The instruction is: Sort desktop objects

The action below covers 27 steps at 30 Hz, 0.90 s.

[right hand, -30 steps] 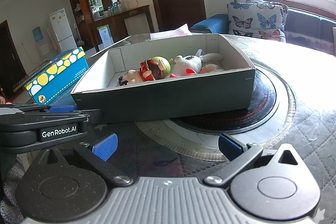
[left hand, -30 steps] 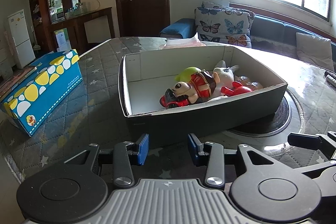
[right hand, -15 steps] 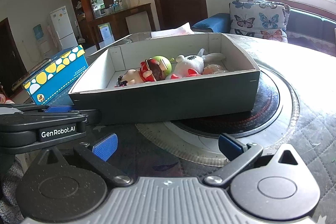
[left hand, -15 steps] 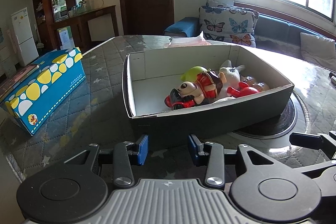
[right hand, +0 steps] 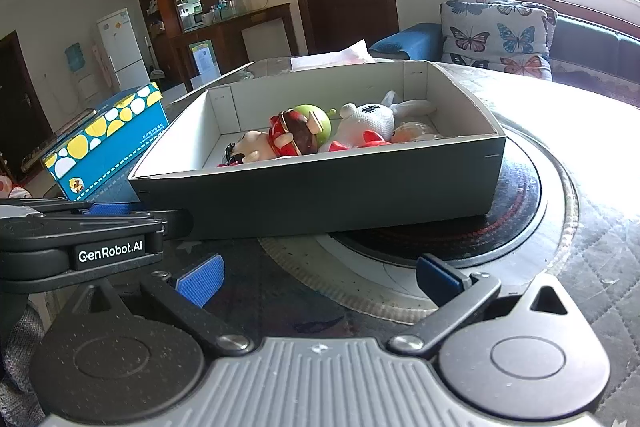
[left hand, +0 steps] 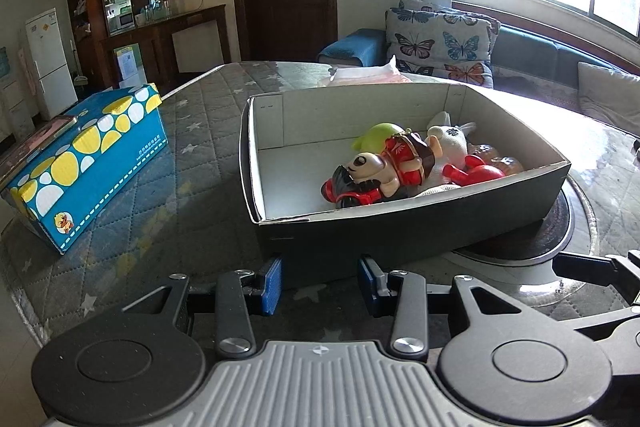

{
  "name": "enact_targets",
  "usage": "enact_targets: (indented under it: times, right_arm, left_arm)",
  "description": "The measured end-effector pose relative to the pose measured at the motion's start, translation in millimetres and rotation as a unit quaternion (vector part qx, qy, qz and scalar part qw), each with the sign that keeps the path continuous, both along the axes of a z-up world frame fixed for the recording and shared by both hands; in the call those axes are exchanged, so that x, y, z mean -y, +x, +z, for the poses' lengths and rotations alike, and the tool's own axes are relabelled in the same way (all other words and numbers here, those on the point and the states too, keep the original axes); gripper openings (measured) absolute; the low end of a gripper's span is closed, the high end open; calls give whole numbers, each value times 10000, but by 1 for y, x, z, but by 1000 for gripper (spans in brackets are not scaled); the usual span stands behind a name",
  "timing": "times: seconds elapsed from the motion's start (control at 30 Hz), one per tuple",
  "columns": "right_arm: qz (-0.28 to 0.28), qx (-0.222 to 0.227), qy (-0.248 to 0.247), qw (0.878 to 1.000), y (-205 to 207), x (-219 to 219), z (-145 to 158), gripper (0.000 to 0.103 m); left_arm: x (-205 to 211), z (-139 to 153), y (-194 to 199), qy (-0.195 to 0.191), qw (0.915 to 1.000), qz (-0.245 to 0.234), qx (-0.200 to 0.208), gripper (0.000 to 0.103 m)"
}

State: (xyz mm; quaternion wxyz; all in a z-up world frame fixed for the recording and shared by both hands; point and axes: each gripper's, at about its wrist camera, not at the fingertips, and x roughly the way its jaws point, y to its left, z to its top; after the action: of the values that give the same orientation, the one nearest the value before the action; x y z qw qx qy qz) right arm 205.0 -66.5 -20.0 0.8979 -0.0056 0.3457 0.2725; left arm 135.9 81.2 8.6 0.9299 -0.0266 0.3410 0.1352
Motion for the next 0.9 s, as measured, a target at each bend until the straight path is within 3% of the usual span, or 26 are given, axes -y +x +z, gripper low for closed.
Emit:
enact_targets:
  times: [0.9]
  right_arm:
    - [52,228,-309,9992,6,-6,4,103]
  left_arm:
    - [-6,-3,6,-72,9999,130,-81,42]
